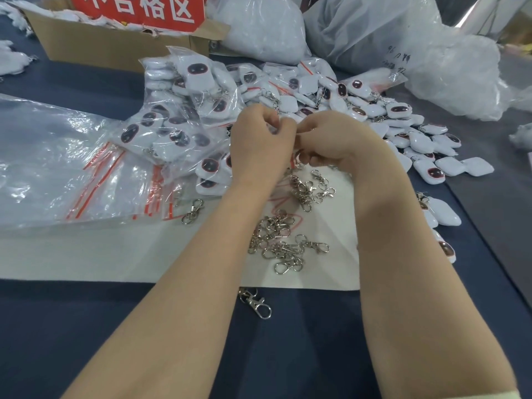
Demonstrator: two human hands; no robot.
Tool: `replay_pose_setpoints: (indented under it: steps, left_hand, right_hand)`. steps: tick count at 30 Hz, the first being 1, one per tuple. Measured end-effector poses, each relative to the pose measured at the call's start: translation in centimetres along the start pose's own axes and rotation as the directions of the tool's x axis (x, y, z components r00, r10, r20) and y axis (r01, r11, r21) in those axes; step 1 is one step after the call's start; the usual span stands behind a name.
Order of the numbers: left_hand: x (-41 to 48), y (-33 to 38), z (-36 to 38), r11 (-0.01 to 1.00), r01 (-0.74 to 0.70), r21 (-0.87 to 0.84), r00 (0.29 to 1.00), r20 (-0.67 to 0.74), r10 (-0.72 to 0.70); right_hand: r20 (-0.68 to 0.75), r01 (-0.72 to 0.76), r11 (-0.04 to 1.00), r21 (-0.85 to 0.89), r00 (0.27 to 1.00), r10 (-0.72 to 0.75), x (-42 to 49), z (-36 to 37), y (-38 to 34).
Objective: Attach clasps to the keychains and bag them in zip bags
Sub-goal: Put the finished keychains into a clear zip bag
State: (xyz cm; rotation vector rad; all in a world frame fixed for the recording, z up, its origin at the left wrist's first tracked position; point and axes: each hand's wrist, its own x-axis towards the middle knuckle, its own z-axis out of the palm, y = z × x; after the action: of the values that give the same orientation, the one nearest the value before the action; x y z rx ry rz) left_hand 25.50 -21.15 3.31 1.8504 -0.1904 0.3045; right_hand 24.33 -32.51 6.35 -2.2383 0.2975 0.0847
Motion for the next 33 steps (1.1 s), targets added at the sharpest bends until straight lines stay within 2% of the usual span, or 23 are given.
replay_pose_setpoints:
  steps: [1, 3, 5, 7, 8, 10, 12, 14, 16, 18, 20, 22, 24, 25, 28, 33]
  left_hand:
    - [0.0, 0.1, 0.1, 1.000, -0.012, 0.002, 1.000, -0.005, 0.012]
    - [-0.2, 0.2, 0.1, 0.999, -0.049, 0.002, 0.999, -0.005, 0.049]
    - [-0.4, 0.5, 0.0, 0.994, -0.106, 0.019, 0.994, -0.017, 0.106]
    - [-0.6, 0.7, -0.1, 0.984, -0.172, 0.046, 0.984, -0.040, 0.174]
    - [-0.7, 0.8, -0.1, 0.976, -0.211, 0.062, 0.976, -0.046, 0.214]
    - [-0.9, 1.0, 0.1, 0.957, -0.275, 0.088, 0.960, -0.035, 0.279]
    - [-1.0, 1.1, 0.1, 0.950, -0.302, 0.084, 0.952, -0.025, 0.305]
    - [-0.9, 1.2, -0.1, 0.954, -0.292, 0.067, 0.955, -0.034, 0.295]
    - [-0.6, 1.2, -0.3, 0.960, -0.273, 0.056, 0.960, -0.042, 0.275]
    - [-0.6, 1.2, -0.2, 0.962, -0.268, 0.055, 0.962, -0.037, 0.270]
    - [-0.5, 0.9, 0.0, 0.969, -0.239, 0.069, 0.971, -0.014, 0.240]
    - [-0.4, 0.2, 0.3, 0.973, -0.200, 0.117, 0.980, 0.033, 0.198]
    - [-0.5, -0.6, 0.6, 0.959, -0.198, 0.203, 0.979, 0.087, 0.183]
    - [-0.6, -1.1, 0.7, 0.940, -0.220, 0.260, 0.974, 0.107, 0.199]
    - [-0.9, -1.9, 1.1, 0.876, -0.296, 0.380, 0.955, 0.134, 0.264]
    - [-0.9, -2.2, 1.2, 0.849, -0.324, 0.417, 0.946, 0.140, 0.292]
  right_hand:
    - [0.029, 0.006, 1.000, 0.030, 1.000, -0.006, 0.0, 0.3, -0.1]
    - [0.044, 0.048, 0.974, 0.220, 0.997, -0.059, 0.0, 0.8, -0.1]
    - [0.064, 0.082, 0.900, 0.427, 0.991, -0.121, 0.0, 1.5, -0.1]
    - [0.105, 0.064, 0.846, 0.529, 0.985, -0.140, 0.0, 2.1, 0.1]
    - [0.102, 0.063, 0.863, 0.502, 0.986, -0.131, 0.1, 2.4, 0.2]
    - [0.004, 0.123, 0.947, 0.297, 0.991, -0.130, 0.2, 2.4, 0.2]
    - [-0.089, 0.196, 0.966, 0.170, 0.979, -0.183, 0.3, 2.4, 0.0]
    - [-0.037, 0.217, 0.920, 0.326, 0.976, -0.217, 0.1, 2.3, 0.0]
    - [0.102, 0.175, 0.863, 0.473, 0.963, -0.251, -0.2, 2.1, 0.3]
    - [0.164, 0.155, 0.859, 0.488, 0.950, -0.264, -0.4, 1.6, 0.4]
    - [0.039, 0.177, 0.889, 0.422, 0.976, -0.212, -0.1, 1.2, 0.6]
    - [-0.245, 0.146, 0.949, 0.278, 0.966, -0.076, 0.6, 0.8, 1.1]
    - [-0.517, 0.023, 0.999, 0.049, 0.856, 0.006, 1.4, 0.5, 2.4]
    - [-0.569, -0.062, 0.997, -0.054, 0.822, 0.021, 1.6, 0.4, 3.1]
    - [-0.529, -0.241, 0.945, -0.221, 0.844, 0.092, 1.9, 0.7, 4.7]
    - [-0.492, -0.313, 0.904, -0.291, 0.859, 0.139, 1.9, 1.3, 5.0]
